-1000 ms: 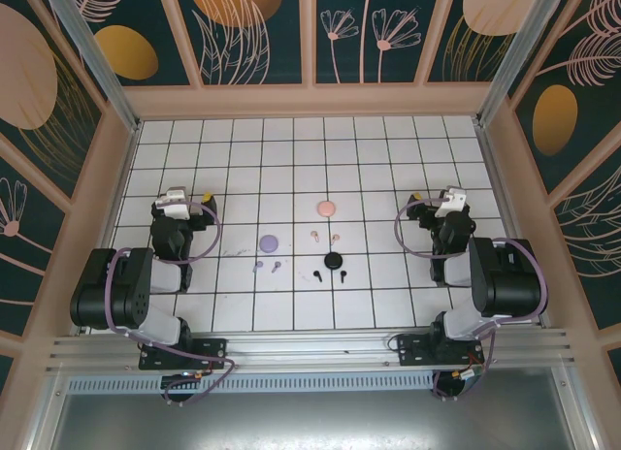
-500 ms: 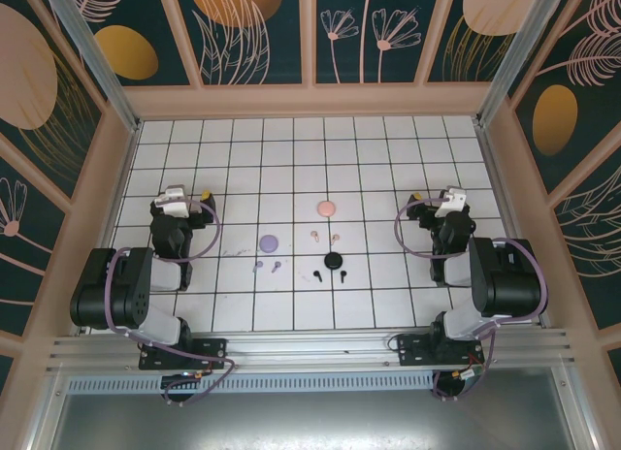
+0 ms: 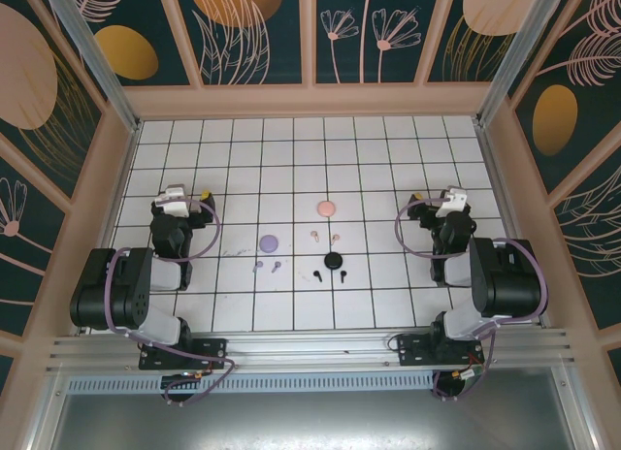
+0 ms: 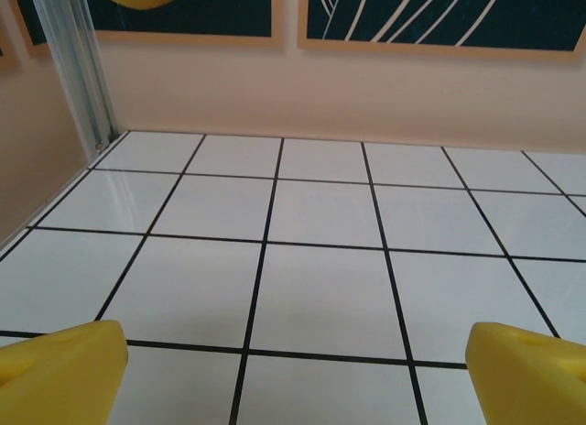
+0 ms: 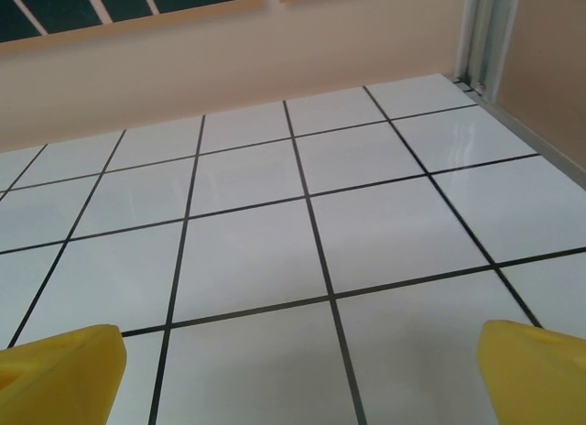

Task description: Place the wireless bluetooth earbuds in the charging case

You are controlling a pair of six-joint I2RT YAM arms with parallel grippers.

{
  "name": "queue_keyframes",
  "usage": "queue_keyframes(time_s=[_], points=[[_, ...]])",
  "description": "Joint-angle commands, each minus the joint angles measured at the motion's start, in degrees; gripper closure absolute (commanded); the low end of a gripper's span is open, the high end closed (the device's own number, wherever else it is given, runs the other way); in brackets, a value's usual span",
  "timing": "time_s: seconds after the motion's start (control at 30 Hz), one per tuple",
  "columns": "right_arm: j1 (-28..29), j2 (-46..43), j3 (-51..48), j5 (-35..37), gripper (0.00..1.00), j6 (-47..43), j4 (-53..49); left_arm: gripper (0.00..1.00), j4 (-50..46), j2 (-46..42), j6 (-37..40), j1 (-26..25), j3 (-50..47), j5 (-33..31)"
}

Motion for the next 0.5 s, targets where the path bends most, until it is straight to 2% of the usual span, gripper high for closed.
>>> queue_keyframes(time_s=[0.0,0.17,0.3,0.47], points=[[0.39,-8.19,0.5,5.18,0.01,1.33,-4.37,0.07,-10.61,-4.42,-0.03,0.34,5.47,1.23],[0.39,-21.37,4.53,6.42,0.01,7.22,-23.19,0.07,-17.19,-10.2,0.55,0.39,7.84,1.32],[0.03,-28.66,11.18,11.28,0.01,19.96,-40.8,0.08,-24.05,-15.73,0.09,0.34,11.11,5.5],[-0.23,-29.81,19.93,4.39,0.01,22.9,-57.17,0.1,-26.65,-21.02,-10.61,0.21,14.09,10.37]])
